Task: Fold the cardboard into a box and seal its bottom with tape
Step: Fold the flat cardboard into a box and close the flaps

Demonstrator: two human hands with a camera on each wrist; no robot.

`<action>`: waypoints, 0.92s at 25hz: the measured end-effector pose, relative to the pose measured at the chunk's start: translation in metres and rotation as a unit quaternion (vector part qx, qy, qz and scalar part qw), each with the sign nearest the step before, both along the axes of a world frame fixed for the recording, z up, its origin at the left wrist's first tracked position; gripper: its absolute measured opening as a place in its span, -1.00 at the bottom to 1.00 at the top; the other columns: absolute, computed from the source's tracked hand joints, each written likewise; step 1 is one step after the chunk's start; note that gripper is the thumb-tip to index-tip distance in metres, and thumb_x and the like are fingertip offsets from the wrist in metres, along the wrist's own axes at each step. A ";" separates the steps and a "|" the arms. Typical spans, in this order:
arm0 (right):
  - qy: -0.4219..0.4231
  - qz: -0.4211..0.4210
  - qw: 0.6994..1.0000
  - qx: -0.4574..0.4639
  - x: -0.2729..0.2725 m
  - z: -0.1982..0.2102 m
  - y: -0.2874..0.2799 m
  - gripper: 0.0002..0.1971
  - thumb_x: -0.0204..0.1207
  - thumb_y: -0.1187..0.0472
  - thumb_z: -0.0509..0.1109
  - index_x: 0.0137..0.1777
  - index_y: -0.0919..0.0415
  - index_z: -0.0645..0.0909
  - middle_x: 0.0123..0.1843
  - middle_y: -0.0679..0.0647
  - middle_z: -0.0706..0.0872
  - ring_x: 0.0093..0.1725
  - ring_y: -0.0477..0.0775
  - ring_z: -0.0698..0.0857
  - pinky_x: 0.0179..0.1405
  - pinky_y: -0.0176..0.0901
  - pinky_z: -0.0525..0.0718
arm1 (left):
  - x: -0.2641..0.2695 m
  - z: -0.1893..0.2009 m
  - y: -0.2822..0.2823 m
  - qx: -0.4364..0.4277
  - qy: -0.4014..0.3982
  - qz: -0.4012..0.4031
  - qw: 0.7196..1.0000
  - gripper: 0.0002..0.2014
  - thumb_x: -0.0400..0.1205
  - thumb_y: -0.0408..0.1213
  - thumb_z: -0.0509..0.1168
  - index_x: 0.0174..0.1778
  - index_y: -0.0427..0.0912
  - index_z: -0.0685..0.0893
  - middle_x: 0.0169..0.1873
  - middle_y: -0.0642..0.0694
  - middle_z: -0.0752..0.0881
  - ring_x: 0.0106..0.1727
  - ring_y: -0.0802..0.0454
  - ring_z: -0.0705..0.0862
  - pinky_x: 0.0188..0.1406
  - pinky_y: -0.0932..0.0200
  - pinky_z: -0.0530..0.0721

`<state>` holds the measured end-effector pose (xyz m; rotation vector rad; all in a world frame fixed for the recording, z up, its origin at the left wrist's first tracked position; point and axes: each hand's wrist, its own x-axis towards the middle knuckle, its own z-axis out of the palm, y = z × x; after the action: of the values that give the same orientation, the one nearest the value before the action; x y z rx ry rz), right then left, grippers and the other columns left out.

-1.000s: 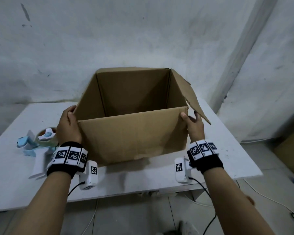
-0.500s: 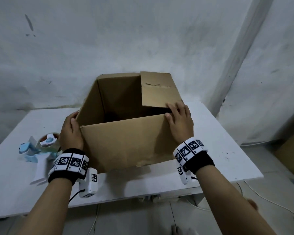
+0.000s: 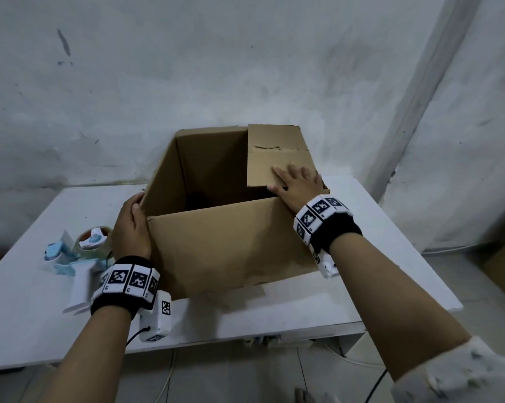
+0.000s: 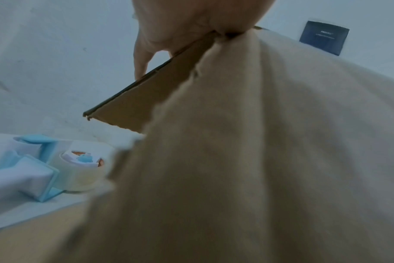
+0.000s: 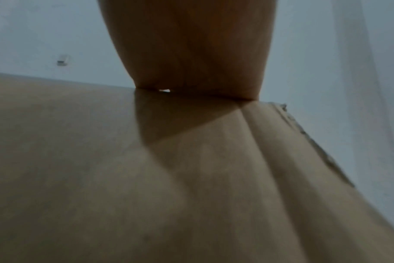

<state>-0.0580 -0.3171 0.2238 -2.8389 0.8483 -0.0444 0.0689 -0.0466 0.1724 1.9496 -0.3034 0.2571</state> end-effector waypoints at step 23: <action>-0.080 0.005 0.996 -0.051 -0.018 -0.018 0.007 -0.41 0.55 -0.34 -0.06 0.54 -0.14 0.21 0.64 -0.01 0.19 0.65 0.19 0.06 0.60 0.23 0.00 | -0.005 0.050 -0.017 -0.197 -0.048 0.009 0.979 -0.61 0.74 -0.31 0.00 0.49 -0.25 0.39 0.38 -0.24 0.56 0.38 -0.04 0.53 0.19 0.47 0.45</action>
<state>-0.0757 -0.3097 0.2056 -2.8848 0.8190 -0.3171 0.0640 -0.0638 0.2224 1.5526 -0.2751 0.3928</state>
